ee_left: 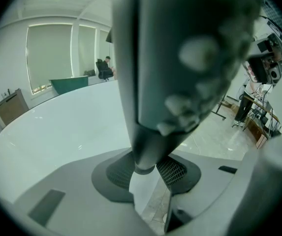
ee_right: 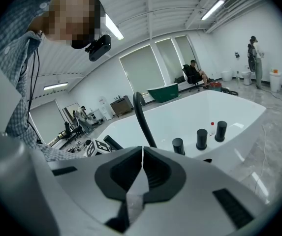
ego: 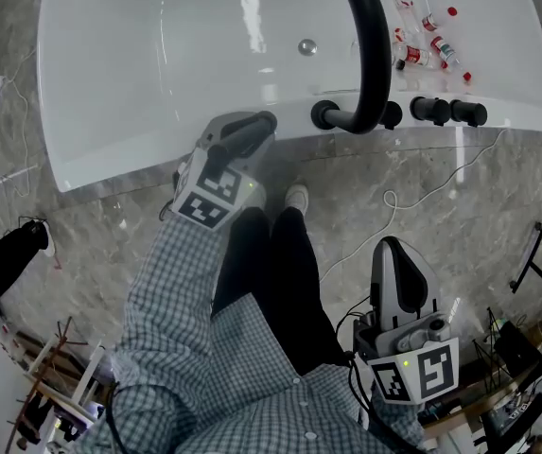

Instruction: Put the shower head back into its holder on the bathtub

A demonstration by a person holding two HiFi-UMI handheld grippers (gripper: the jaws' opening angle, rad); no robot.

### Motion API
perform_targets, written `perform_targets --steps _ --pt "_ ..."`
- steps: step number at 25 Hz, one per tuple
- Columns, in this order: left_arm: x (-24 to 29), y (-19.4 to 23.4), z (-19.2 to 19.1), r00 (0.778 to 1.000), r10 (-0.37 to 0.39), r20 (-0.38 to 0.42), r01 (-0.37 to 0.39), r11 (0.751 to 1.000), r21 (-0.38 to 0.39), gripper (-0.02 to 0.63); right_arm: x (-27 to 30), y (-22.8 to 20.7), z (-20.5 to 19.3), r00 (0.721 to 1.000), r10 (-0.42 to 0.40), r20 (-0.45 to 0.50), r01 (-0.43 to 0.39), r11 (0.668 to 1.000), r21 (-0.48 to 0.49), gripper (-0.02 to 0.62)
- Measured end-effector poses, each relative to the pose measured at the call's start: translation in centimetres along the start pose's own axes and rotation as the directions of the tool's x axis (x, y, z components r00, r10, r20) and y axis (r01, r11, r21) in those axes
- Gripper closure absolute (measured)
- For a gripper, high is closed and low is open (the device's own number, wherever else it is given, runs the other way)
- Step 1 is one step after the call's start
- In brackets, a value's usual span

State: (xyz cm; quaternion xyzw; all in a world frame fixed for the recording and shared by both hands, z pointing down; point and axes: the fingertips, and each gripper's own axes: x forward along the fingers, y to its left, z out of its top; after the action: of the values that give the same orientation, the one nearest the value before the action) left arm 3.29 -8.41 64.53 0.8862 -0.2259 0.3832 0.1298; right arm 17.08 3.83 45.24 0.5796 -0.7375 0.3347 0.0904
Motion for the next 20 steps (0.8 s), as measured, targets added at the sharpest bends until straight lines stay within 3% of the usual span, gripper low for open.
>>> perform_targets --steps 6,20 --pt "0.7 0.0 -0.1 1.000 0.004 -0.019 -0.003 0.999 0.043 0.465 0.2 0.0 -0.1 1.000 0.005 -0.002 -0.005 1.000 0.001 0.577" --pt "1.5 0.0 0.3 1.000 -0.011 0.011 0.011 1.000 0.015 0.465 0.4 0.1 -0.6 1.000 0.005 -0.012 -0.005 1.000 0.002 0.577"
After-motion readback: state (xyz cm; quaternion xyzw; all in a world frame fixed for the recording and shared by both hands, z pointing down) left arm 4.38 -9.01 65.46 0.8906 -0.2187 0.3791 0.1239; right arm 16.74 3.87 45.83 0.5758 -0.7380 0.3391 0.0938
